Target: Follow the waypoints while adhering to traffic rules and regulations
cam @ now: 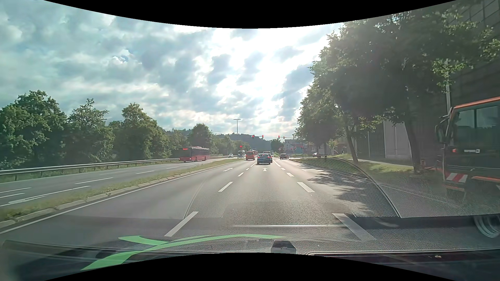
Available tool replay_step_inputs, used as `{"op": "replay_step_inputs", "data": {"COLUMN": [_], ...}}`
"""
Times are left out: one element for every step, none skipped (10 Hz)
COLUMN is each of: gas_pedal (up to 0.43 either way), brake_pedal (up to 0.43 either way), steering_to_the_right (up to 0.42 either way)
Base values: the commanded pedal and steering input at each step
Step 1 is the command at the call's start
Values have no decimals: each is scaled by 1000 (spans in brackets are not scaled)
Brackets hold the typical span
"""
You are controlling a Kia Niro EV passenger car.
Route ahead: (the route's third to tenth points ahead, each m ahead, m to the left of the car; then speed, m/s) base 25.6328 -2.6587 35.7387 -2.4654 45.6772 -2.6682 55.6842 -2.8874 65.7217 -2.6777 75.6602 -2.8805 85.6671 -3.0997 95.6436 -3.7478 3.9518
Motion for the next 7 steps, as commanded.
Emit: {"op": "replay_step_inputs", "data": {"gas_pedal": [0,0,39,39,39,39,39], "brake_pedal": [0,0,0,0,0,0,0], "steering_to_the_right": [0,0,0,-1,-1,-1,0]}}
